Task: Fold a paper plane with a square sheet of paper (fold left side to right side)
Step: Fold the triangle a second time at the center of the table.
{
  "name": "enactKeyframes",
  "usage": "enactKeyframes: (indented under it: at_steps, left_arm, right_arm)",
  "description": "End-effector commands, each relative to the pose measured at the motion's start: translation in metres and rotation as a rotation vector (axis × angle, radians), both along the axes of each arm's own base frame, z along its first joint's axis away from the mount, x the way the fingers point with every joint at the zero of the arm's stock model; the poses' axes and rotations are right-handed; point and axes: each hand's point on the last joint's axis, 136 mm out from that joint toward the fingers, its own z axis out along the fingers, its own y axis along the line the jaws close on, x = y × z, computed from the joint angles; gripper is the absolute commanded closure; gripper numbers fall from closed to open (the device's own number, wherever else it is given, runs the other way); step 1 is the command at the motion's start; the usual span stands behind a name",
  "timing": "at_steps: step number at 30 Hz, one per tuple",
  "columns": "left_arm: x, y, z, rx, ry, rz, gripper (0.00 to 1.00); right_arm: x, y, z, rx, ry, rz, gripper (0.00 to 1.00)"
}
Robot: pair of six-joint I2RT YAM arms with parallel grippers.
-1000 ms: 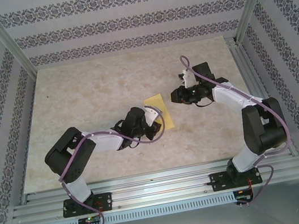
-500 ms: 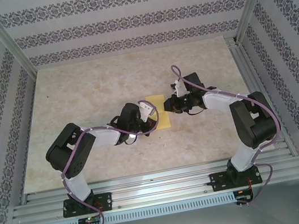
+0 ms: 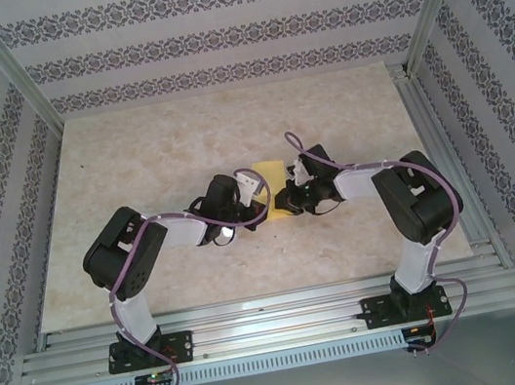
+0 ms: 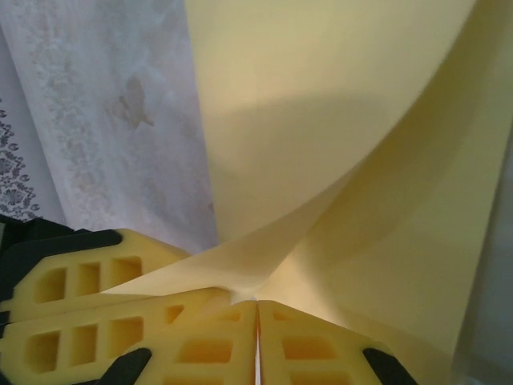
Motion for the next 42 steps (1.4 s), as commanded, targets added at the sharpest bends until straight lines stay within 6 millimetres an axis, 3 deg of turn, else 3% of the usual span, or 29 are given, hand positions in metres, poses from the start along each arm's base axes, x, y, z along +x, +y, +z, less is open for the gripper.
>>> enactKeyframes:
  at_steps: [1, 19, 42]
  left_arm:
    - [0.01, -0.001, 0.005, -0.019, 0.005, 0.017, 1.0]
    - [0.026, 0.009, -0.005, 0.035, 0.038, 0.068, 1.0]
    - [0.027, 0.02, 0.006, 0.042, 0.028, 0.086, 1.0]
  right_arm:
    - [-0.001, -0.008, -0.014, -0.047, 0.03, -0.041, 0.92]
    - [-0.025, -0.032, -0.05, -0.23, 0.118, -0.006, 0.93]
    - [-0.026, -0.031, -0.054, -0.277, 0.119, 0.016, 0.94]
